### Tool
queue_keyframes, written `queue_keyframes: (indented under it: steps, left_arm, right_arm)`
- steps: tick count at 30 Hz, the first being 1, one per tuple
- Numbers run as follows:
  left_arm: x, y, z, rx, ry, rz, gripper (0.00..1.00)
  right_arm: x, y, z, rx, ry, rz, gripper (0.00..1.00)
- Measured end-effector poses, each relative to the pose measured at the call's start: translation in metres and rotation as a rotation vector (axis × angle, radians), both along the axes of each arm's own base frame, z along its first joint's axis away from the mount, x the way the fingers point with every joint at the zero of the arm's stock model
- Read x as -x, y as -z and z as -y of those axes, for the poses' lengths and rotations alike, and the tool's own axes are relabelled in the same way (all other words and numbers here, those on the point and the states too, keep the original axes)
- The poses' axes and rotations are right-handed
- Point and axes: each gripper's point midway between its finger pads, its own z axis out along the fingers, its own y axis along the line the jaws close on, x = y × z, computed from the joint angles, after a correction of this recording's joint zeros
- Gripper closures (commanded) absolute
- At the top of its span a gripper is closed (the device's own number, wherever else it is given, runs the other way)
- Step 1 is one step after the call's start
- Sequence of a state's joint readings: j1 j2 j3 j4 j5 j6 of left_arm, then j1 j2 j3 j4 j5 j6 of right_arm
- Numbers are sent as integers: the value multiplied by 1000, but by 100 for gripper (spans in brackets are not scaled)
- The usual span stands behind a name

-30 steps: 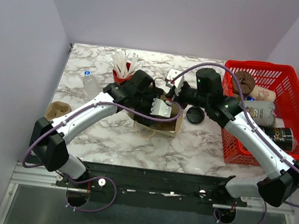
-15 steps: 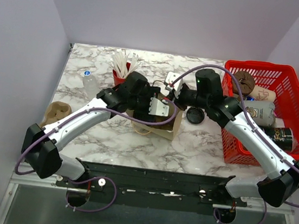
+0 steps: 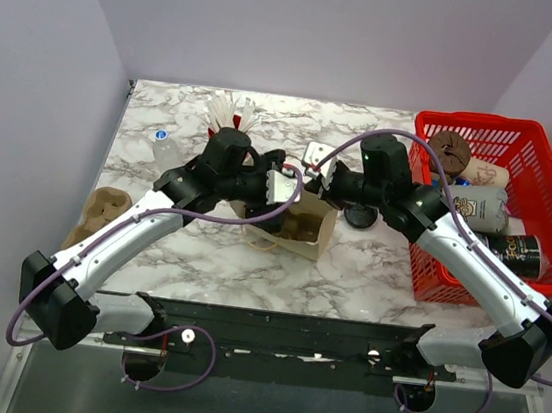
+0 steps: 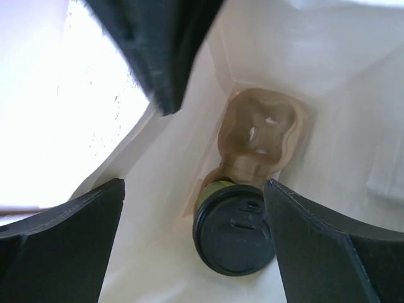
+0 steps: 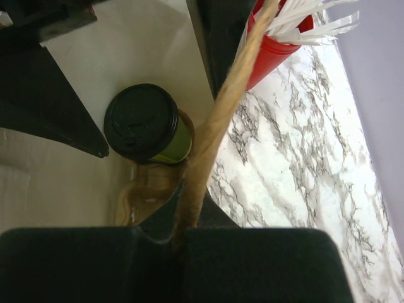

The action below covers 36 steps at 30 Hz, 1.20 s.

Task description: Pack the takeout coffee

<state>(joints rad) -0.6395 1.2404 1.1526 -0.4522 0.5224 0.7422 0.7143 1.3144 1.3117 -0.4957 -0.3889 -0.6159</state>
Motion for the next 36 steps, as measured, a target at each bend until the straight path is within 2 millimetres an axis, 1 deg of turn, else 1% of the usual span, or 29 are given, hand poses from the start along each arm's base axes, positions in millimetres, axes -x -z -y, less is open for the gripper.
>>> queue_keyframes:
  steps: [3,5,6,7,8,9,11,12,14,17,21,24,28,33,36]
  left_arm:
    - [-1,-16,-6,63,-55,-33,3]
    - [-6,-35,-12,118,-106,-41,3]
    - [-9,-47,-16,156,-144,-49,3]
    - [-14,-65,-19,193,-161,-16,3]
    - [-17,-78,-23,222,-189,-4,2]
    - [-21,-95,-28,260,-223,22,2]
    - [-27,-121,-38,315,-279,68,2]
    - [-30,-133,-43,339,-309,93,2]
    - [-35,-143,-53,366,-356,116,2]
    - [-43,-141,-63,372,-416,108,2]
    - [-54,-114,-71,345,-479,51,2]
    - [-63,-98,-71,328,-505,8,2]
    - [-70,-89,-70,327,-521,-25,2]
    - [-79,-84,-71,335,-544,-46,2]
    - [-84,-79,-72,334,-559,-64,2]
  right_arm:
    - [-1,1,1,7,-3,13,99]
    - [1,4,2,19,-9,25,99]
    - [4,6,3,24,-16,29,99]
    - [6,7,3,27,-24,34,99]
    - [10,7,3,31,-38,45,100]
    - [14,6,2,32,-50,55,99]
    - [21,5,1,34,-76,76,99]
    - [24,4,1,34,-88,85,100]
    - [30,1,-1,32,-111,102,99]
    - [37,-4,-3,24,-139,125,100]
    - [44,-7,-3,18,-176,147,99]
    - [47,-5,-3,21,-194,153,99]
    - [49,-2,-3,27,-211,156,100]
    - [49,-1,-4,28,-211,151,99]
    - [43,3,-3,26,-187,121,99]
